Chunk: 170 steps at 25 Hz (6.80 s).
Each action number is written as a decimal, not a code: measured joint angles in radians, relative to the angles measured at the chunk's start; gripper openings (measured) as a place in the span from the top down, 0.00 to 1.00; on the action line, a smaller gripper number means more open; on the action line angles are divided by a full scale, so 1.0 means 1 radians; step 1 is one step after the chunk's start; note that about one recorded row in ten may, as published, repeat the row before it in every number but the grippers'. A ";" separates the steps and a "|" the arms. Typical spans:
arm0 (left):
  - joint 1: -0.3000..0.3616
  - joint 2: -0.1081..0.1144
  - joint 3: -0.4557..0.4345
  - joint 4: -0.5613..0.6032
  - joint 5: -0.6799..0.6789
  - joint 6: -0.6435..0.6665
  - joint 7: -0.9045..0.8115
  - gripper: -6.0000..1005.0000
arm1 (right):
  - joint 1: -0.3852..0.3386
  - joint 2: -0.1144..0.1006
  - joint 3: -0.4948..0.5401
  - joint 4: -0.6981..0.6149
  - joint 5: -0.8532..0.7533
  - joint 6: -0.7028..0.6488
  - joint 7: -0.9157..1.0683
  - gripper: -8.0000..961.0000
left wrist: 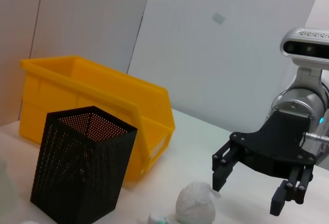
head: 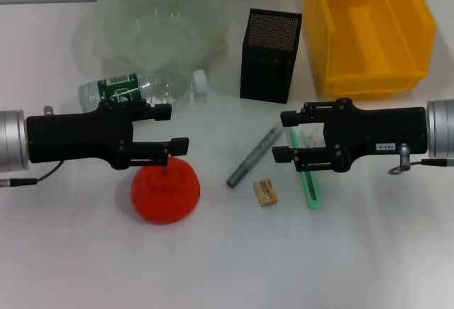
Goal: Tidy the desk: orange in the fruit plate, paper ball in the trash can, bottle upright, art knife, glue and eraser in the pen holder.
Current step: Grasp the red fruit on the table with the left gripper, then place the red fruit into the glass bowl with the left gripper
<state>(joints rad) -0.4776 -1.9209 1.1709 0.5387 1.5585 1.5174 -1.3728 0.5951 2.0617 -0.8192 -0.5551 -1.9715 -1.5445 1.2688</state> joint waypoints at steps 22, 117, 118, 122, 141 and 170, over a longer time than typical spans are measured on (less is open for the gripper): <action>0.008 0.005 0.001 0.006 0.000 0.005 0.002 0.20 | 0.004 0.002 -0.001 0.000 -0.001 0.000 0.000 0.28; -0.037 -0.146 -0.484 -0.029 -0.070 -0.027 0.305 0.93 | 0.012 0.012 -0.002 0.002 -0.013 0.008 0.001 0.33; -0.047 -0.145 -0.485 -0.051 -0.090 -0.040 0.319 0.93 | 0.012 0.012 -0.001 0.003 -0.013 0.008 0.001 0.33; -0.089 -0.148 -0.487 -0.132 -0.197 -0.138 0.404 0.93 | 0.012 0.013 -0.001 0.005 -0.013 0.010 0.001 0.33; -0.260 -0.156 -0.481 -0.299 -0.354 -0.599 0.543 0.93 | 0.012 0.014 -0.002 0.008 -0.014 0.012 0.000 0.34; -0.343 -0.159 -0.429 -0.370 -0.353 -0.750 0.674 0.62 | 0.018 0.014 -0.001 0.009 -0.011 0.025 0.000 0.35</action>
<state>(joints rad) -0.8205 -2.0800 0.7420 0.1689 1.2054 0.7672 -0.6989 0.6135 2.0754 -0.8207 -0.5464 -1.9821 -1.5197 1.2688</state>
